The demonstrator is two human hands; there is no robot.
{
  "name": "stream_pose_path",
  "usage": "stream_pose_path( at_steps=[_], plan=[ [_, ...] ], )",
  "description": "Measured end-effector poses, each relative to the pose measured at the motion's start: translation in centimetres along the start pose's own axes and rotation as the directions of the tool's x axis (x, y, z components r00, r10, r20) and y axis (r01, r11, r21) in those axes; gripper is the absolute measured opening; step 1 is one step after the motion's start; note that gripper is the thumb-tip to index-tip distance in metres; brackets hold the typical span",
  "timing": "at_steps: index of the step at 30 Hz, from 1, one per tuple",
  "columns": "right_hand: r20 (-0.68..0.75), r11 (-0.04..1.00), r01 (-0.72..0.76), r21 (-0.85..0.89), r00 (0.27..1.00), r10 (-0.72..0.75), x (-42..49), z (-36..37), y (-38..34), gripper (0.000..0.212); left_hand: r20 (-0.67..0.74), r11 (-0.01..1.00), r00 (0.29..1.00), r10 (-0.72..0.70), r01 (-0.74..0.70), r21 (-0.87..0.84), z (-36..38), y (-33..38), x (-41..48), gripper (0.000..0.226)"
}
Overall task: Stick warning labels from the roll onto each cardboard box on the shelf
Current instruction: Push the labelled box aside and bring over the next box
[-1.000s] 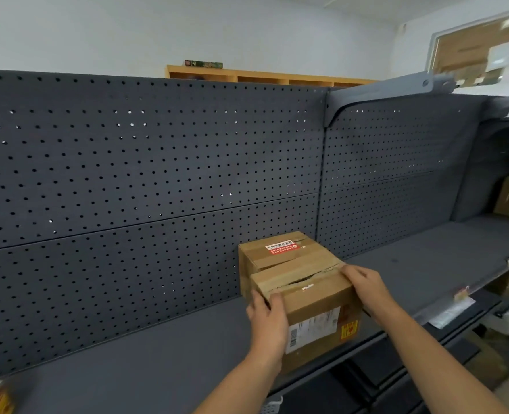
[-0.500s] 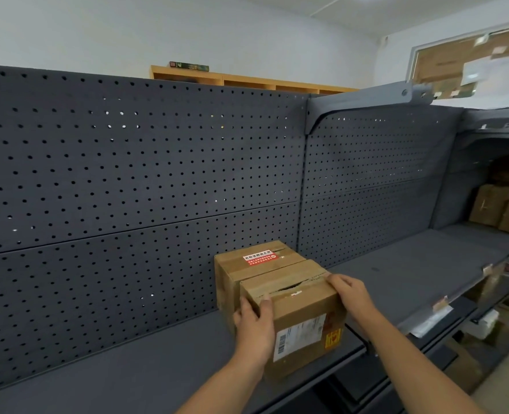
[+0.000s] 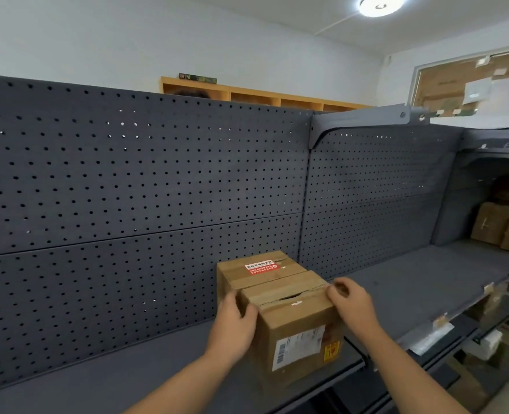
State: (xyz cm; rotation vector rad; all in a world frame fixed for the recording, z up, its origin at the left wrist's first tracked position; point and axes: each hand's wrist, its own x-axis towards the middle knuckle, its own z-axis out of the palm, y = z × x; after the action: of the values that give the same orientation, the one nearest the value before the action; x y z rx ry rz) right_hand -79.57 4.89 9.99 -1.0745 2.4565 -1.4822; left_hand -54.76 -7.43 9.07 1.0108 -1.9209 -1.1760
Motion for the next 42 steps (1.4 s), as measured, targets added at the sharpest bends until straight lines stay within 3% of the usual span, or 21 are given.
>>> stream_pose_path(
  at_steps=[3, 9, 16, 19, 29, 39, 42],
  plan=[
    [-0.081, 0.956, 0.155, -0.248, 0.98, -0.18, -0.3, 0.1, -1.4, 0.032, -0.051, 0.97, 0.992, 0.117, -0.103, 0.221, -2.5, 0.8, -0.7, 0.035],
    [0.004, 0.826, 0.43, -0.365, 0.888, -0.46, -4.3, 1.4, -6.3, 0.028, -0.024, 0.718, 0.894, 0.448, -0.343, 0.605, -5.9, 0.1, -3.5, 0.051],
    [0.133, 0.742, 0.561, -0.368, 0.821, -0.555, -9.6, 5.0, -9.1, 0.046, 0.015, 0.531, 0.813, 0.582, -0.393, 0.751, -9.9, -3.0, -5.6, 0.052],
    [0.154, 0.709, 0.61, -0.353, 0.786, -0.599, -11.8, 6.8, -10.0, 0.044, 0.043, 0.482, 0.816, 0.576, -0.382, 0.789, -12.4, -4.3, -7.0, 0.054],
    [0.226, 0.661, 0.716, -0.224, 0.698, -0.679, -18.2, 13.0, -14.2, 0.049, -0.023, 0.495, 0.884, 0.467, -0.24, 0.835, -21.9, -7.6, -12.4, 0.053],
    [0.376, 0.655, 0.752, -0.073, 0.629, -0.68, -24.3, 20.8, -20.8, 0.054, -0.239, 0.658, 0.925, 0.295, -0.015, 0.753, -32.2, -10.4, -18.4, 0.057],
    [0.42, 0.649, 0.76, -0.031, 0.599, -0.682, -26.2, 23.3, -23.1, 0.054, -0.299, 0.66, 0.92, 0.253, 0.062, 0.748, -35.4, -11.4, -20.5, 0.057]
  ],
)
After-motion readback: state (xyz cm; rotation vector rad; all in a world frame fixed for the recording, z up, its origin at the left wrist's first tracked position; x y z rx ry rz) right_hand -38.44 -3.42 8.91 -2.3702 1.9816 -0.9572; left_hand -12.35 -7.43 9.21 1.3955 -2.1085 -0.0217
